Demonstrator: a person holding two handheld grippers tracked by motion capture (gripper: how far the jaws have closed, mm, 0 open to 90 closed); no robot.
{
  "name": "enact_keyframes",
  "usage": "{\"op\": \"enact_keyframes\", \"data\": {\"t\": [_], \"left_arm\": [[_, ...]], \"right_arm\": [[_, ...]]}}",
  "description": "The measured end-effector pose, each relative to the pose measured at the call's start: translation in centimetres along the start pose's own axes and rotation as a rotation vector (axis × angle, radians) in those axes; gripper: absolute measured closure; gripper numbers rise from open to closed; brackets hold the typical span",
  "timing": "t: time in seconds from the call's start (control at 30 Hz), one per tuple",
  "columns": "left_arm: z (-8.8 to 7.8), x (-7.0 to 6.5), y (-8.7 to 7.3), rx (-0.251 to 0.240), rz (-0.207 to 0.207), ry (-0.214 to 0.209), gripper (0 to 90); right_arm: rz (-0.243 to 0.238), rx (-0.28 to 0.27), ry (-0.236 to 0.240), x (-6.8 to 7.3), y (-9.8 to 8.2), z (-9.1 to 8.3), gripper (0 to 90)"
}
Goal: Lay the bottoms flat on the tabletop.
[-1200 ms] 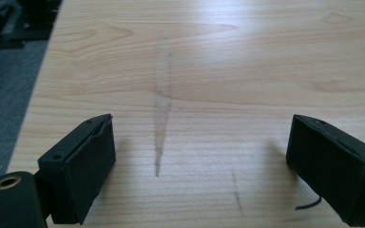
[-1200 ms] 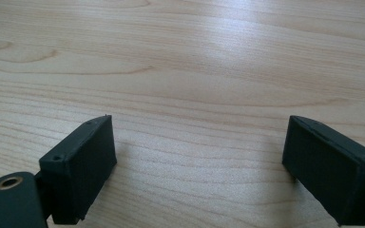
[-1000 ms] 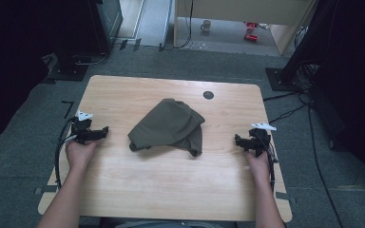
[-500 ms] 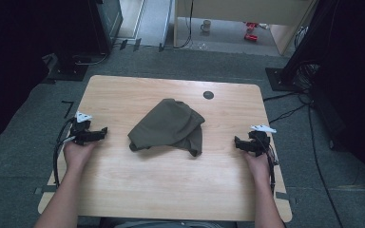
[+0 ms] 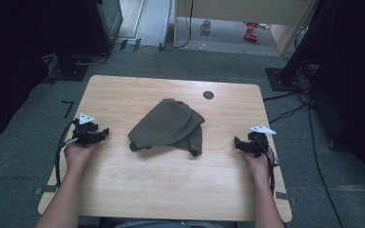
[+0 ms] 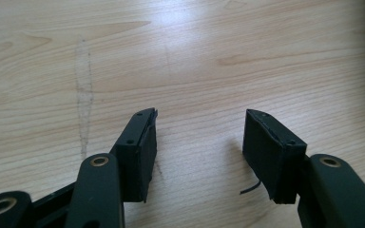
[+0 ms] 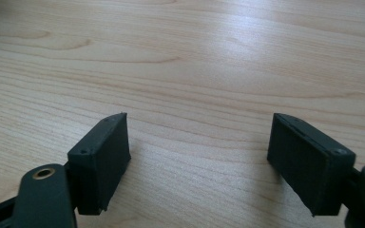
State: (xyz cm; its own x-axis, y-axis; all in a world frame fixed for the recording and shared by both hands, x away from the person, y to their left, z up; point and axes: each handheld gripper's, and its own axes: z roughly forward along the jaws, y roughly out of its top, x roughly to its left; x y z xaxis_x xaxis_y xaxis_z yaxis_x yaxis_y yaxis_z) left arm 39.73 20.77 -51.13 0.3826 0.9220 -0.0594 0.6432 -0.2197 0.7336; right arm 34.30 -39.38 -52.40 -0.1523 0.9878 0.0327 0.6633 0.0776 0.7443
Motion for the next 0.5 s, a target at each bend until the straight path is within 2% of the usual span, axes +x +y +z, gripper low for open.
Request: {"op": "enact_keyframes", "data": {"t": [0.1,0.33,0.5], "left_arm": [[-0.1,0.0,0.2,0.005,-0.01,-0.022,45.5],[-0.8,-1.1,1.1,0.01,0.053,-0.052,43.8],[-1.4,-2.0,1.8,0.003,0.067,-0.102,43.4]], "right_arm": [[0.0,0.001,0.002,0.0,0.1,-0.1,25.9],[0.0,0.014,0.034,0.5,0.4,-0.2,30.2],[-0.028,0.01,0.075,1.7,0.7,-0.4,31.6]]}}
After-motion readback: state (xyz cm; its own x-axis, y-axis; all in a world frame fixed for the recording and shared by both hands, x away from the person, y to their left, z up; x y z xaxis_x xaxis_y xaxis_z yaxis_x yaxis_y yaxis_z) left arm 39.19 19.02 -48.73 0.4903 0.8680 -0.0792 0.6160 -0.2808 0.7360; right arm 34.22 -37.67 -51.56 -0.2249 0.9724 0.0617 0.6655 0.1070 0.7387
